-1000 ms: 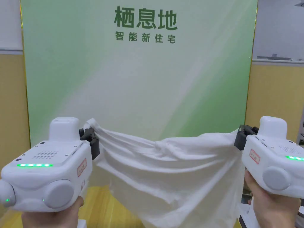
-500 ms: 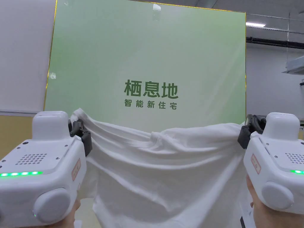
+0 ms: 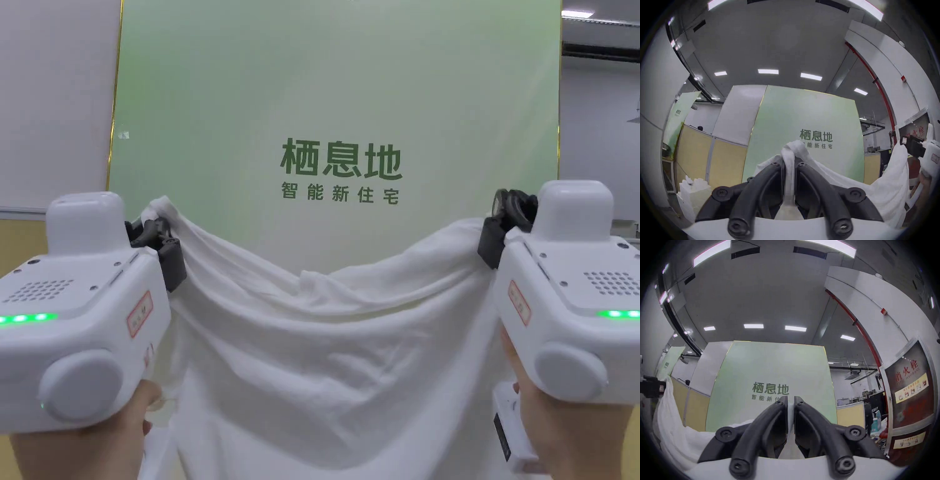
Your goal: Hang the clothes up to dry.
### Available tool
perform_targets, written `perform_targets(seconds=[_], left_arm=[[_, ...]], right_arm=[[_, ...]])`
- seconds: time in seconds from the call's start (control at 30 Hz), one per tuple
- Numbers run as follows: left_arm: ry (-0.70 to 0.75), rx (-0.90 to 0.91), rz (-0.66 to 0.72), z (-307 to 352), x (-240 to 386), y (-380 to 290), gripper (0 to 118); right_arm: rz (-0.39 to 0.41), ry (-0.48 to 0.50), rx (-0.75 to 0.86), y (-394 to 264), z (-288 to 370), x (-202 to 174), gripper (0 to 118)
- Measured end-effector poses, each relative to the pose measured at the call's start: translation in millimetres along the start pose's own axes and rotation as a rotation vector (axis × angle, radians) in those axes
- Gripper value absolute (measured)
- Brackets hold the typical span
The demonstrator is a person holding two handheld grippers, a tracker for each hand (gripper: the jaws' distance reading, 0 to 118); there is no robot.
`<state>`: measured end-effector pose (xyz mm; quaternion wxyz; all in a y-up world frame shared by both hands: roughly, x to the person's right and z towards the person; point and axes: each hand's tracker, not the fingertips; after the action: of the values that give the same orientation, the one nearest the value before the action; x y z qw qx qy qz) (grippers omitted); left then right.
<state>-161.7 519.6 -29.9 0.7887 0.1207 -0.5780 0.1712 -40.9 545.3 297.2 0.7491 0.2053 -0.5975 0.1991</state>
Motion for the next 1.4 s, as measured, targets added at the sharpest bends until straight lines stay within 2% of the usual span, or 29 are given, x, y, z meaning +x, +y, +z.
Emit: perform_targets(seconds=[0.03, 0.07, 0.1, 0.27, 0.4, 0.5, 0.57, 0.63, 0.7, 0.73, 0.8, 0.9, 1.1, 1.27, 1.33, 1.4], left_arm=[[0.007, -0.022, 0.002, -17, -4, -1, 9], [-0.022, -0.066, 0.080, -33, -12, -3, 9], [-0.035, -0.068, 0.093, -48, -15, -4, 9], [0.011, 0.013, -0.033, -121, -22, -19, 9], [0.011, -0.005, 0.013, -170, -36, -39, 9], [0.021, -0.008, 0.010, -203, -39, -54, 9], [0.078, -0.001, -0.095, -229, -32, -68, 9], [0.048, -0.002, -0.085, -249, -32, -82, 9], [0.062, -0.003, -0.084, -264, -29, -95, 9], [0.065, 0.007, -0.088, -265, -28, -105, 9], [0.096, 0.004, -0.132, -269, -23, -123, 9], [0.053, -0.058, -0.142, -259, -18, -160, 9], [0.032, -0.103, -0.129, -199, -17, -230, 9], [-0.022, -0.299, -0.107, -138, -16, -283, 9], [-0.015, -0.386, -0.057, -113, -15, -299, 9], [-0.058, -0.519, -0.034, -92, -18, -309, 10]], right_arm=[[0.006, 0.004, 0.005, -2, -14, -4, 8], [0.002, 0.014, 0.007, -3, -30, -6, 8], [-0.007, 0.012, 0.009, -5, -45, -10, 8], [-0.016, 0.006, 0.015, -30, -126, -24, 8], [-0.017, -0.003, 0.001, -64, -180, -35, 8], [0.031, -0.014, 0.006, -94, -214, -46, 8], [0.014, -0.022, -0.012, -112, -237, -52, 8], [-0.029, -0.024, -0.031, -127, -252, -57, 8], [-0.026, -0.035, -0.044, -143, -263, -64, 8], [-0.003, -0.028, -0.037, -151, -263, -68, 8], [-0.004, -0.016, -0.066, -169, -260, -73, 8], [-0.013, 0.011, -0.143, -206, -245, -74, 8], [-0.008, 0.008, -0.297, -279, -169, -62, 8], [-0.023, 0.047, -0.489, -326, -85, -47, 8], [-0.049, 0.057, -0.574, -337, -51, -42, 8], [-0.019, 0.087, -0.666, -343, -23, -38, 8]])
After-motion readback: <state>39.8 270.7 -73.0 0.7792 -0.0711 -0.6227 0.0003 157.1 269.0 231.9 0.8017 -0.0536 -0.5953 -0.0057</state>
